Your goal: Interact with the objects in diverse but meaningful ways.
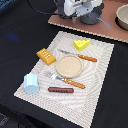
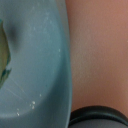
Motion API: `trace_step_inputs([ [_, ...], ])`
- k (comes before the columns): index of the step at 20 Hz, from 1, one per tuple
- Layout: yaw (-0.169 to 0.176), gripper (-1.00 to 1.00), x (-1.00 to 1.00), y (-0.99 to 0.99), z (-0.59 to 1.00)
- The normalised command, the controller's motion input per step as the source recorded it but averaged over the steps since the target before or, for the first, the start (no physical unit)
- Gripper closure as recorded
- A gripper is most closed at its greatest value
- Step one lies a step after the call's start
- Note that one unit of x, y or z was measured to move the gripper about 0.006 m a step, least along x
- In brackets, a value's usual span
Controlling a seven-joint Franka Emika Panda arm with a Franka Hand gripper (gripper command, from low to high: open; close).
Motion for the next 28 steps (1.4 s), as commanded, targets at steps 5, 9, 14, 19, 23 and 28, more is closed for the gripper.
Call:
trace_step_inputs([
  [5,0.000,1.00,0.00,0.16,-0.06],
  [9,0.000,1.00,0.00,0.14,-0.07],
  [14,0.000,1.00,0.00,0.15,-0.08],
  [19,0.000,1.00,0.06,0.17,0.13],
  [23,-0.057,1.00,0.06,0.12,0.84],
  [28,-0.086,1.00,0.02,-0.23,1.00],
])
